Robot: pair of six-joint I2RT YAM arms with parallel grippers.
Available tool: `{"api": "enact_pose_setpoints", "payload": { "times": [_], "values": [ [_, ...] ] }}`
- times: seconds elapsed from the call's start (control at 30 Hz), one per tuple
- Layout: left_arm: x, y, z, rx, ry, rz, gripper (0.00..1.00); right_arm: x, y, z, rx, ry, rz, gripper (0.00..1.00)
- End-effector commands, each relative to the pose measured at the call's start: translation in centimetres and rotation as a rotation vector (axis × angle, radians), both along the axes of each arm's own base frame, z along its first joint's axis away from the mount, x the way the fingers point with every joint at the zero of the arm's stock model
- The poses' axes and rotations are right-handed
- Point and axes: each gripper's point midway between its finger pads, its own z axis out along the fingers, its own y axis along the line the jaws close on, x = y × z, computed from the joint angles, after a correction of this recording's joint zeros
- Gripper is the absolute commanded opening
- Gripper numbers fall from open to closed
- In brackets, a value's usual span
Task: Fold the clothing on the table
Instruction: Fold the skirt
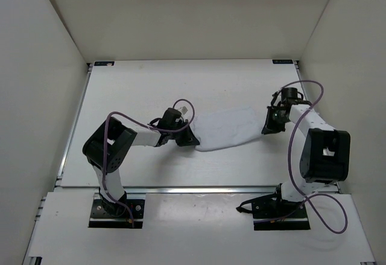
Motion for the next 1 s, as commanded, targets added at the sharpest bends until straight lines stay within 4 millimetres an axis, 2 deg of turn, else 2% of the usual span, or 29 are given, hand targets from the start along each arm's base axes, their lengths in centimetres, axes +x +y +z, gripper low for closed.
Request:
{"api": "enact_pose_setpoints", "payload": {
  "times": [0.0,0.03,0.1,0.13,0.17,0.23,0.27,0.33,0.37,0.4,0.43,0.5,0.53,0.63,0.73,0.97],
  "values": [
    [-3.7,1.5,-3.5,0.077,0.106,-0.011,0.00,2.3,-0.4,3.0,-0.189,-0.047,0.106,0.00],
    [-4.0,1.6,-3.9,0.085,0.126,-0.014,0.00,3.3,-0.6,4.7,-0.221,-0.086,0.108,0.00],
    [-3.5,1.5,-3.8,0.085,0.115,-0.017,0.00,4.3,4.0,6.9,-0.254,-0.156,0.245,0.00],
    [-3.5,1.5,-3.9,0.089,0.116,-0.015,0.00,5.0,5.3,8.4,-0.257,-0.203,0.270,0.00],
    [-3.4,1.5,-3.9,0.086,0.117,-0.008,0.00,5.0,8.1,9.0,-0.242,-0.231,0.333,0.00],
    [-3.0,1.5,-3.4,0.073,0.112,0.001,0.00,3.9,13.8,9.3,-0.172,-0.271,0.447,0.01],
    [-3.1,1.5,-3.6,0.082,0.115,-0.001,0.00,3.6,15.7,9.2,-0.117,-0.285,0.460,0.00],
    [-2.9,1.5,-3.3,0.077,0.104,0.005,0.00,1.8,20.7,8.7,0.027,-0.311,0.540,0.00],
    [-2.9,1.5,-3.3,0.073,0.109,0.001,0.00,1.6,21.9,8.1,0.074,-0.328,0.528,0.00],
    [-3.1,1.7,-3.5,0.079,0.113,0.005,0.00,1.3,24.0,8.5,0.155,-0.361,0.559,0.00],
    [-2.9,1.9,-3.4,0.079,0.106,0.015,0.00,-0.4,25.1,7.1,0.216,-0.305,0.565,0.00],
    [-3.4,2.3,-3.7,0.080,0.119,0.014,0.00,-1.0,26.8,6.2,0.289,-0.307,0.574,0.00],
    [-3.2,2.4,-3.5,0.082,0.115,0.018,0.00,-2.2,27.6,5.1,0.312,-0.266,0.588,0.00],
    [-3.4,3.0,-3.7,0.085,0.114,0.025,0.00,-3.8,29.0,2.9,0.338,-0.214,0.614,0.00],
    [-3.9,3.6,-4.1,0.099,0.121,0.029,0.00,-4.7,30.6,2.1,0.360,-0.199,0.647,0.00],
    [-4.5,4.0,-4.3,0.099,0.137,0.022,0.00,-4.0,32.0,5.5,0.418,-0.262,0.649,0.00]
  ]
}}
